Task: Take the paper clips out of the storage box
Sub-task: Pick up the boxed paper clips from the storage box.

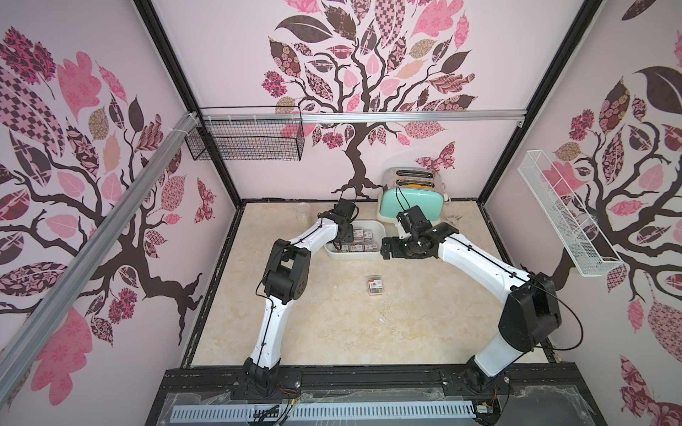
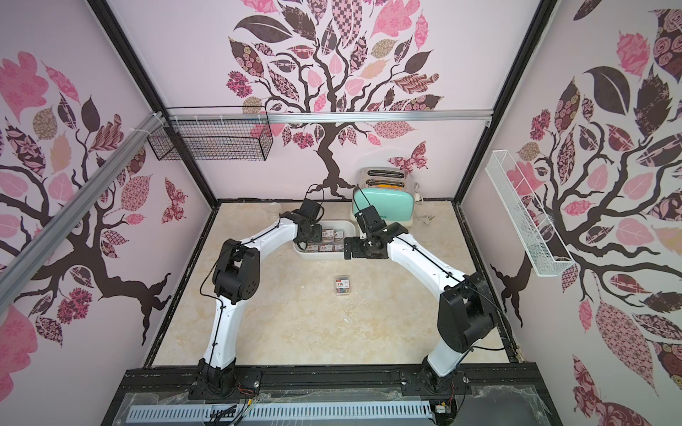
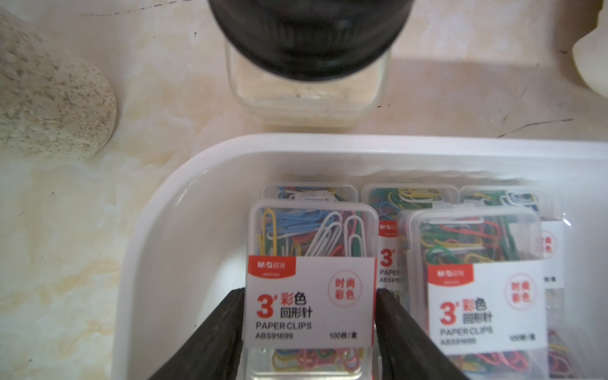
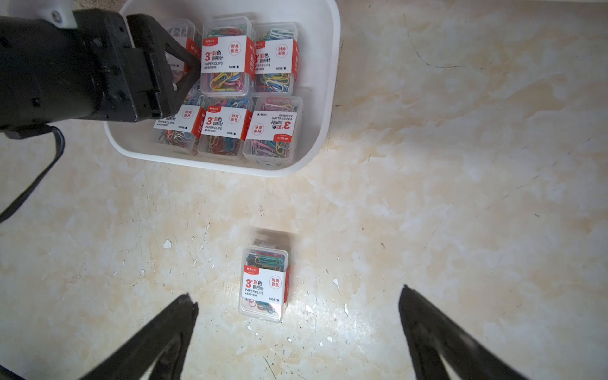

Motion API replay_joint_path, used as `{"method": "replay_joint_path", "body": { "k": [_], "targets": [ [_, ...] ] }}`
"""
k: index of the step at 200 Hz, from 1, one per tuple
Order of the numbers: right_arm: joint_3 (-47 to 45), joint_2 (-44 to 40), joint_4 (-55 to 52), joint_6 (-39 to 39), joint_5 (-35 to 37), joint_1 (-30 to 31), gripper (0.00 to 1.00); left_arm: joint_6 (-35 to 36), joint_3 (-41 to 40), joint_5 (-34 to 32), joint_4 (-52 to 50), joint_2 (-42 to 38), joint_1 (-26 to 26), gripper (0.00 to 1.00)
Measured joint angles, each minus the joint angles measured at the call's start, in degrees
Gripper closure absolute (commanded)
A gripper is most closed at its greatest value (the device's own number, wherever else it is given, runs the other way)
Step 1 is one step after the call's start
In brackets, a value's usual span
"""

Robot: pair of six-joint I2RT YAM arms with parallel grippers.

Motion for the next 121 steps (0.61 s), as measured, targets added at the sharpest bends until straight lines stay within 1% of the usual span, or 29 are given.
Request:
{"method": "replay_joint_path", "body": {
  "k": [20,40,50,89,113,121],
  "targets": [
    [0.00,0.00,0.00,-0.02,0.02,0.00,0.01,-0.13,0.37,0.11,-0.13,0.00,0.00,0.41],
    [0.00,0.00,0.00,-0.02,0.02,0.00,0.01,-0.09,0.46,0.20,-0.11,0.00,0.00,0.54],
    [0.00,0.00,0.00,-0.02,0.02,0.00,0.01,0.09,0.46,0.22,-0.11,0.00,-0.02,0.56],
    [0.00,0.00,0.00,-0.02,0.00,0.00,0.01,0.24,0.48,0.28,0.02,0.00,-0.04,0.56],
    [0.00,0.00,-0.02,-0.02,0.00,0.00,0.01,0.24,0.48,0.35,0.02,0.00,-0.04,0.49],
    [0.00,0.00,0.00,-0.02,-0.02,0.00,0.01,0.31,0.48,0.35,0.02,0.00,-0.04,0.45]
  ]
}}
